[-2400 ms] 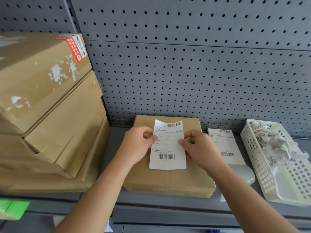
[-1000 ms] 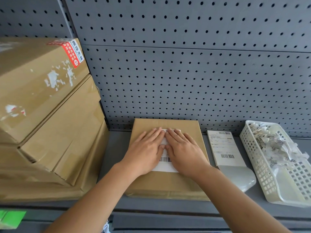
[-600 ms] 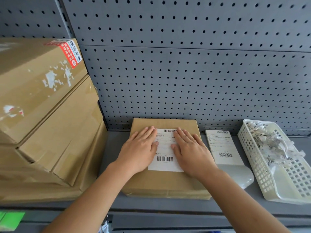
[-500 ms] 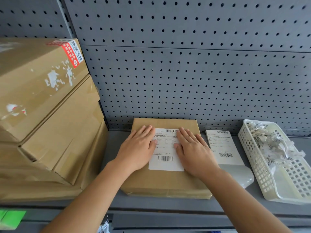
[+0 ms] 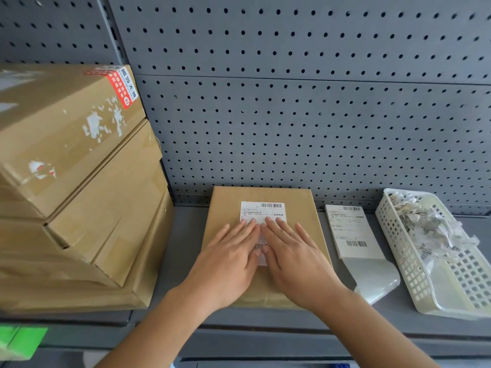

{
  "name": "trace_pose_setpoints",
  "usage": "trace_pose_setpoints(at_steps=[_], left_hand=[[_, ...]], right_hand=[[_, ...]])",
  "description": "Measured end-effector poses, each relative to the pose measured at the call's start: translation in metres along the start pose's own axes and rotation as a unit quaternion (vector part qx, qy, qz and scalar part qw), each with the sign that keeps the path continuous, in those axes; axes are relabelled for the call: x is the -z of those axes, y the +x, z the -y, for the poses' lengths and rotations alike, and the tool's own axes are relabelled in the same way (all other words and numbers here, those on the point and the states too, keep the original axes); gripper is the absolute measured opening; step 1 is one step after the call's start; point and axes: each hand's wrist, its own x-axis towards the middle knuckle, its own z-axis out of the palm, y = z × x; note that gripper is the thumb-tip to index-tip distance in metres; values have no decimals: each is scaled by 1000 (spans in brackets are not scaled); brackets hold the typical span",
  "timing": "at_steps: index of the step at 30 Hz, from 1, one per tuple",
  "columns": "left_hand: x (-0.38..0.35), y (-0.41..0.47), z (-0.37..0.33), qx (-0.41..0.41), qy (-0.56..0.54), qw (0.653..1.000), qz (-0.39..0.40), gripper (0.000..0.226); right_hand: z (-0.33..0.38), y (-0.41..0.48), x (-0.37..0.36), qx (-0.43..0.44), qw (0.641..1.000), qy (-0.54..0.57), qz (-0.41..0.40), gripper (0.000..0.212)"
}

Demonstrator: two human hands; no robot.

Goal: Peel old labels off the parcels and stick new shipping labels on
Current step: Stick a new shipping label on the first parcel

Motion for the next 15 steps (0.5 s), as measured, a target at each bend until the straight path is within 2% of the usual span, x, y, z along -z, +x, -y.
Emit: trace_pose_setpoints(at_steps=[2, 6, 15], left_hand=[[-4, -2, -1, -1, 10, 1000, 10, 83], [-9, -4, 0, 6, 30, 999, 18, 83], [-11, -7, -1, 54, 33, 998, 16, 88]], right_hand=[[0, -4, -6, 1, 1000, -18, -1, 60], [-2, -6, -12, -7, 999, -46, -2, 54], [-8, -14, -8, -39, 999, -29, 24, 66]])
